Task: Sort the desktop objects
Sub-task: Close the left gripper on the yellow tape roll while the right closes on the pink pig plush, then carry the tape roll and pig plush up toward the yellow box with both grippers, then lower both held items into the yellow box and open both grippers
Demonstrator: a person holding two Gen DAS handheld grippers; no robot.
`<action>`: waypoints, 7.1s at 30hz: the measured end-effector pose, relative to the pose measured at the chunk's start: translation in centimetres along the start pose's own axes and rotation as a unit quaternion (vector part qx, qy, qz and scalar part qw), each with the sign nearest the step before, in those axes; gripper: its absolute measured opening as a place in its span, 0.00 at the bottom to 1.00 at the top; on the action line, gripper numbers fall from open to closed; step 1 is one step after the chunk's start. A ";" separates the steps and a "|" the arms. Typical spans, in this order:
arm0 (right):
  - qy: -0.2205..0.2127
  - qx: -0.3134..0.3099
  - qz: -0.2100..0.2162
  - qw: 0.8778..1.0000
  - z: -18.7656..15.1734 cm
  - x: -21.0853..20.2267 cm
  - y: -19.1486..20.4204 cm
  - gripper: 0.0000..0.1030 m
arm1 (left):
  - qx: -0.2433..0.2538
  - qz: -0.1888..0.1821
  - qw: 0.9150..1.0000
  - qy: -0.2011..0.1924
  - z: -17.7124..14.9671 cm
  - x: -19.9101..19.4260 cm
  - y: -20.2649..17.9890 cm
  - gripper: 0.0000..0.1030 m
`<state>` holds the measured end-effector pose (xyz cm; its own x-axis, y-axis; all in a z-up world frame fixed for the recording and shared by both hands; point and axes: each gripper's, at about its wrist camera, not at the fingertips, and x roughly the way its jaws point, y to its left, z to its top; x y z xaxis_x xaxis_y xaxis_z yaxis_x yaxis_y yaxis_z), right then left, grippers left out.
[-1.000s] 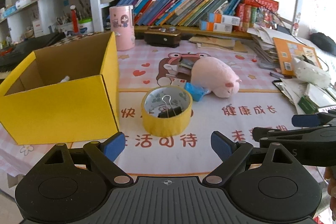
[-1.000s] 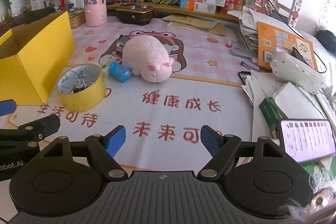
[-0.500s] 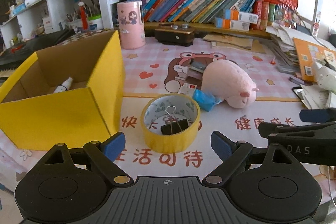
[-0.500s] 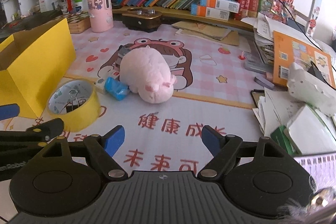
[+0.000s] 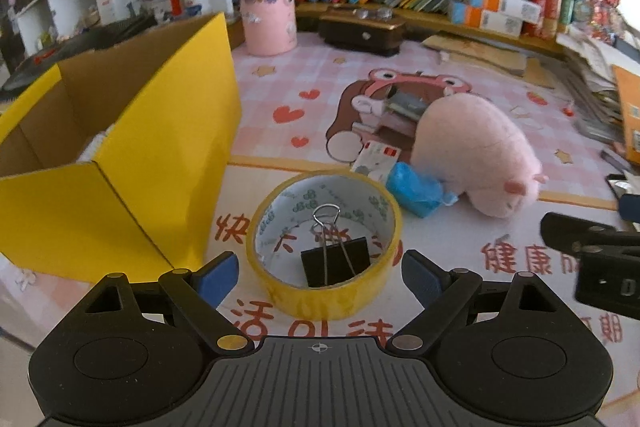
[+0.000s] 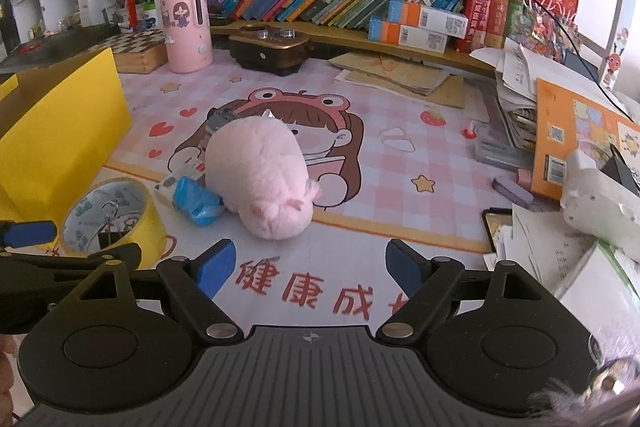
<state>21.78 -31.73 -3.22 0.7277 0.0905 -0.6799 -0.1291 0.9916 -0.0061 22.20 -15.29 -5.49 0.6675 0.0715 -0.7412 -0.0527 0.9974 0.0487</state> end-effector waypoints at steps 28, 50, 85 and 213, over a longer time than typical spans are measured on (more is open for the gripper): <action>-0.011 0.019 0.061 0.998 4.8 4.1 -0.3 0.80 | 0.010 -0.029 0.999 -0.037 2.0 -1.6 1.0 0.87; 0.056 -0.023 0.111 0.992 6.7 10.0 1.5 0.78 | 0.044 -0.027 0.989 -0.139 2.0 -7.4 1.6 0.87; 0.000 0.039 0.063 0.997 0.5 -5.7 5.3 0.61 | 0.026 -0.107 0.979 -0.168 -1.9 -12.2 6.5 0.86; -0.096 -0.084 0.165 0.978 12.1 -1.0 23.6 0.62 | -0.008 0.064 0.982 -0.177 3.6 -7.2 21.7 0.86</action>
<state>26.18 -7.32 6.21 0.7389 0.4349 -0.5147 -0.4756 0.8777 0.0587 18.92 5.87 3.27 0.8709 0.1967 -0.4505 -0.1629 0.9802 0.1130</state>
